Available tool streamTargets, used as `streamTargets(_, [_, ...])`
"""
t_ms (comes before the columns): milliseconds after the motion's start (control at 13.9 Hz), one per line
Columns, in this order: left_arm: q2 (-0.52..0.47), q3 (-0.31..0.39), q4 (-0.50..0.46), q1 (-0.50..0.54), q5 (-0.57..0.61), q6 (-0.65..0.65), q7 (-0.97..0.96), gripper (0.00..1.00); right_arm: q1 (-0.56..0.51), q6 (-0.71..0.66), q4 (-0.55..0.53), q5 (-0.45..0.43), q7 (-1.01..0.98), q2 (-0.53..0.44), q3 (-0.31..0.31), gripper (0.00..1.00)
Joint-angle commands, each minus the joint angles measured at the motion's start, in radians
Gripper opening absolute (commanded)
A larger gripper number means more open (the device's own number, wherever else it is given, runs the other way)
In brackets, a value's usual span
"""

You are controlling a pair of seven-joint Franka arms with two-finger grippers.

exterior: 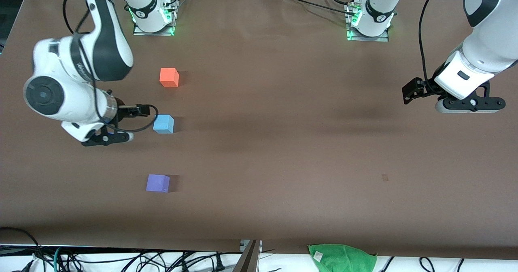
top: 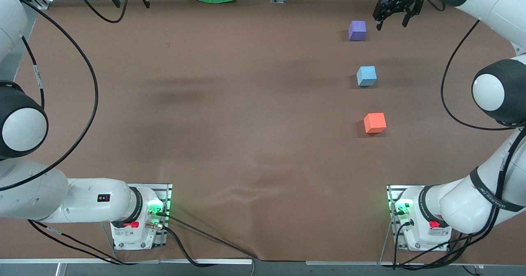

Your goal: Place blue block between orange and purple blocks

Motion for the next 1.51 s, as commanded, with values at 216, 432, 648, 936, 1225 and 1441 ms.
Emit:
streamTargets(216, [0.016,0.002,0.034,-0.004,-0.012,-0.014,-0.001,1.00,-0.020,-0.215,0.139,0.000,-0.055,-0.049,-0.029,1.00])
streamTargets(432, [0.016,0.002,0.034,-0.004,-0.012,-0.015,-0.001,1.00,-0.043,-0.232,0.124,-0.004,-0.049,-0.143,-0.017,1.00])
streamTargets(648, [0.016,0.000,0.034,-0.014,-0.012,-0.015,-0.013,1.00,-0.095,-0.269,0.086,-0.010,-0.048,-0.184,0.052,1.00])
streamTargets(936, [0.016,-0.003,0.034,-0.014,-0.012,-0.015,-0.013,1.00,-0.200,-0.254,0.070,-0.072,-0.054,-0.230,0.181,1.00])
streamTargets(1225, [0.016,-0.003,0.034,-0.014,-0.012,-0.015,-0.013,1.00,-0.229,-0.217,0.049,-0.067,-0.057,-0.282,0.183,1.00])
streamTargets(1441, [0.014,-0.006,0.033,-0.014,-0.013,-0.018,-0.015,1.00,-0.241,-0.192,0.024,-0.063,-0.057,-0.298,0.183,1.00])
